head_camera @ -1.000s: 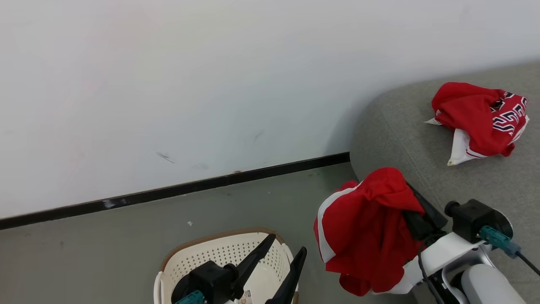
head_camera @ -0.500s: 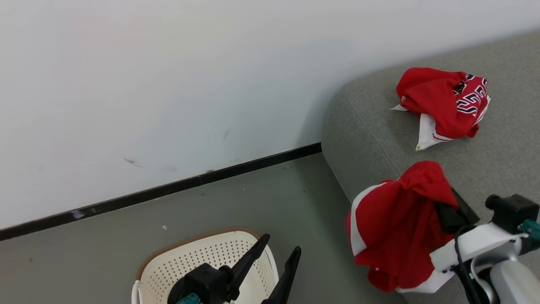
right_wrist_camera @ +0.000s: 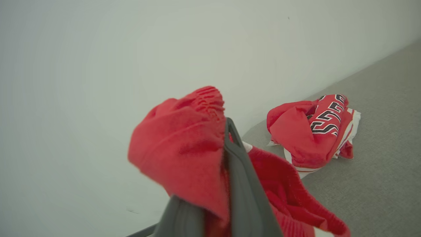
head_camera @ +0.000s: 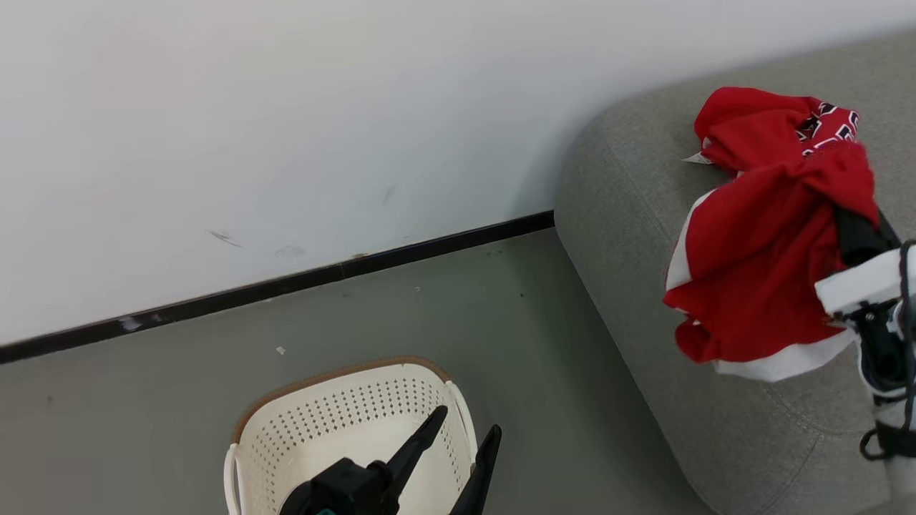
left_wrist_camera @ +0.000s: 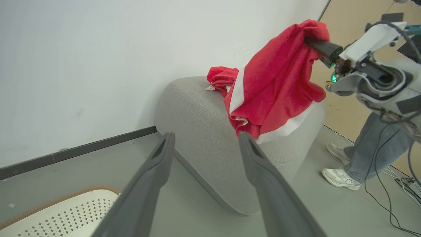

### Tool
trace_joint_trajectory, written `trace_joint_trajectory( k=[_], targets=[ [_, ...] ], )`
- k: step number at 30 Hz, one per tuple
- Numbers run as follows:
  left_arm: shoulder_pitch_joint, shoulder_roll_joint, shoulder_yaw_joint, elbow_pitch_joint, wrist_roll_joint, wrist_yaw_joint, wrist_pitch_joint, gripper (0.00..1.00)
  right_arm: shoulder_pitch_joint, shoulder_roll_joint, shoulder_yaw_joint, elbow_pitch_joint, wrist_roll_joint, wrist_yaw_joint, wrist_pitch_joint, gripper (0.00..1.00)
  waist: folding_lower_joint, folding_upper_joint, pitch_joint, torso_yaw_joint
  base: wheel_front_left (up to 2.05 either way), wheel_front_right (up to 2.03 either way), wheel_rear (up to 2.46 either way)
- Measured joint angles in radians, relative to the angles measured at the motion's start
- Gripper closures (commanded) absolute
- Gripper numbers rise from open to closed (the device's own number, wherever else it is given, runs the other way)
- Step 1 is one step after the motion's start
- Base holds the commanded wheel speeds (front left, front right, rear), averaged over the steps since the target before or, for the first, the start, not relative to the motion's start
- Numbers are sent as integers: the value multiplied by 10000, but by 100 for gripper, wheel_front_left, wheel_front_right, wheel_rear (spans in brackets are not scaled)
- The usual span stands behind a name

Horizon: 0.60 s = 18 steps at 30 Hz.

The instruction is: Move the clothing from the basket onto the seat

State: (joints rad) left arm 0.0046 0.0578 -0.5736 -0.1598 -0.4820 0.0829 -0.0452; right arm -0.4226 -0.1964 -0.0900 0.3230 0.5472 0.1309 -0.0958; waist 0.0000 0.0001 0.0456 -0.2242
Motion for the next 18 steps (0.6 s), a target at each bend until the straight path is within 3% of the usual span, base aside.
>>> trace_joint_trajectory(
  k=[7, 18],
  targets=[
    [75, 58, -13, -77, 219, 125, 0, 0, -2057, -219, -736, 706, 362, 0, 755, 100, 0, 0, 415, 324, 0, 0, 0],
    [228, 111, 6, -282, 476, 468, 10, 0, -4531, -1104, -3287, 2508, 362, 0, 970, 100, 0, 0, 1188, 997, 0, 0, 0]
  ],
)
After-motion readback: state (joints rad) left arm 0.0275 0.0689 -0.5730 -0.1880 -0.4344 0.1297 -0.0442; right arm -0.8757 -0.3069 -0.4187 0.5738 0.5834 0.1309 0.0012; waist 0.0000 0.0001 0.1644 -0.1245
